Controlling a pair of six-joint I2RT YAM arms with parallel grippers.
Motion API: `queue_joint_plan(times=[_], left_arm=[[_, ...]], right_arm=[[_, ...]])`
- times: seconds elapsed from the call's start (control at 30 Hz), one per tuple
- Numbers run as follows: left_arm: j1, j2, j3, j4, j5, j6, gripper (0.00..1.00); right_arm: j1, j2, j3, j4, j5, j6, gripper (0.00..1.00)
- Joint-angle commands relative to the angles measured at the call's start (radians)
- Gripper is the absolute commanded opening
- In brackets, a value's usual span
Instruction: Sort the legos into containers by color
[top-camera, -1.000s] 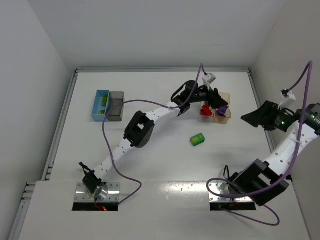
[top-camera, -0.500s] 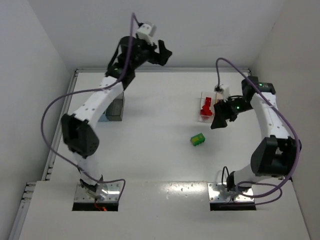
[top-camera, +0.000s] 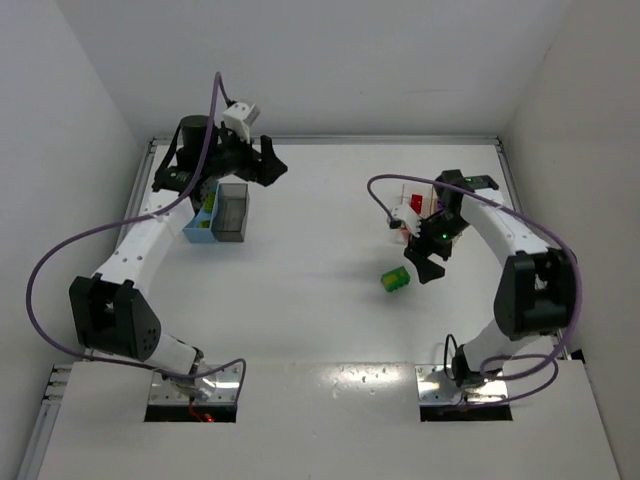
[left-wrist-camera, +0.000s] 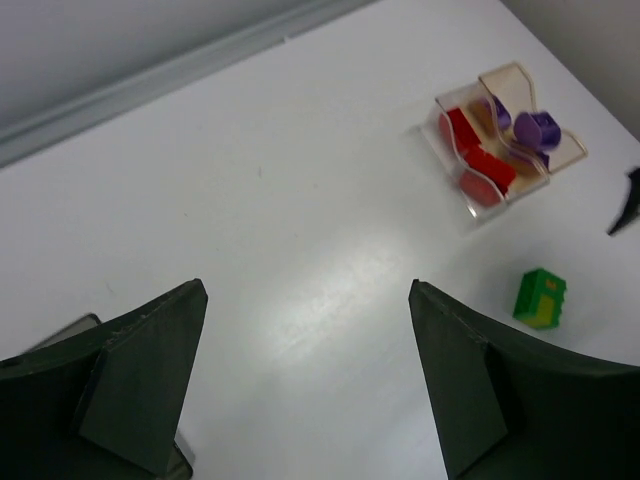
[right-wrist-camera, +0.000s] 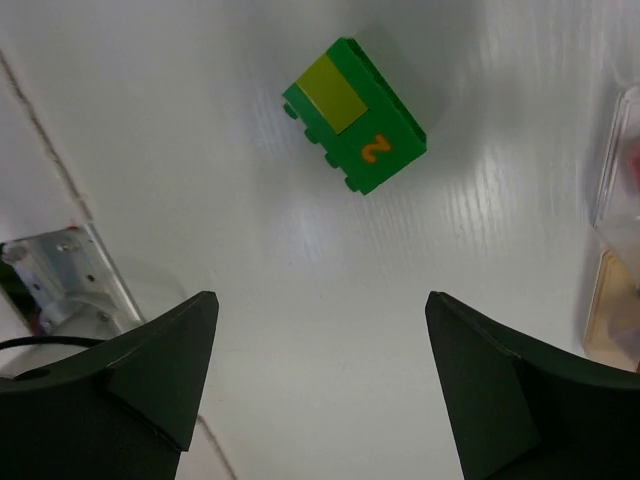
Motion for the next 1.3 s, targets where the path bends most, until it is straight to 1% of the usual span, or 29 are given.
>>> queue_joint_plan(times=[0.0,0.03,0.1,0.13,0.17,0.2,0.23,0.3,0.37,0.47,0.63,0.77,1.0,1.07,1.27], left_arm=[[0.016,-0.106,-0.023,-0.024,0.101,0.016,0.89],[0.028,-0.106,-0.046,-0.024,0.101,0.016,0.89],[0.028,-0.135,-0.072,-0.034,0.112,0.004,0.89],[0.037,-0.146,-0.098,-0.034,0.112,-0.01,0.89],[0.038,-0.155,-0.109,-0.034,0.112,-0.01,0.89],[0.038,-0.174,-0.122,-0.034,0.112,-0.01,0.89],[0.038,-0.174,-0.141,-0.034,0.112,-0.01,0.89],[0.048,-0.183,-0.163,-0.034,0.112,-0.021,0.89],[0.048,-0.183,-0.192,-0.023,0.112,-0.021,0.89],[0.048,-0.183,-0.201,-0.014,0.112,-0.021,0.89],[0.048,-0.183,-0.201,0.006,0.112,-0.021,0.89],[0.048,-0.183,-0.224,0.015,0.112,-0.03,0.89],[0.057,-0.203,-0.244,0.015,0.103,-0.03,0.89],[0.057,-0.203,-0.255,0.015,0.092,-0.03,0.89],[0.057,-0.203,-0.277,0.025,0.092,-0.03,0.89]], right_arm=[[0.044,0.077,0.036,0.087,0.075,-0.089,0.85],[0.061,0.087,0.036,0.087,0.086,-0.089,0.85],[0.07,0.161,0.062,0.072,0.095,-0.078,0.85],[0.07,0.202,0.124,0.002,0.095,-0.033,0.85],[0.07,0.25,0.161,-0.046,0.045,-0.014,0.83],[0.061,0.334,0.196,-0.098,0.014,-0.014,0.82],[0.061,0.356,0.233,-0.162,-0.013,-0.014,0.82],[0.049,0.356,0.208,-0.163,-0.043,-0.014,0.82],[0.067,0.292,0.154,-0.07,-0.006,-0.014,0.82],[0.096,0.238,0.079,-0.016,0.019,-0.043,0.82],[0.105,0.238,0.079,-0.005,0.034,-0.063,0.82],[0.139,0.2,0.025,0.096,0.057,-0.063,0.85],[0.17,0.177,-0.044,0.202,0.078,-0.161,0.85],[0.17,0.177,-0.068,0.242,0.054,-0.18,0.86],[0.179,0.196,-0.069,0.262,0.054,-0.245,0.86]])
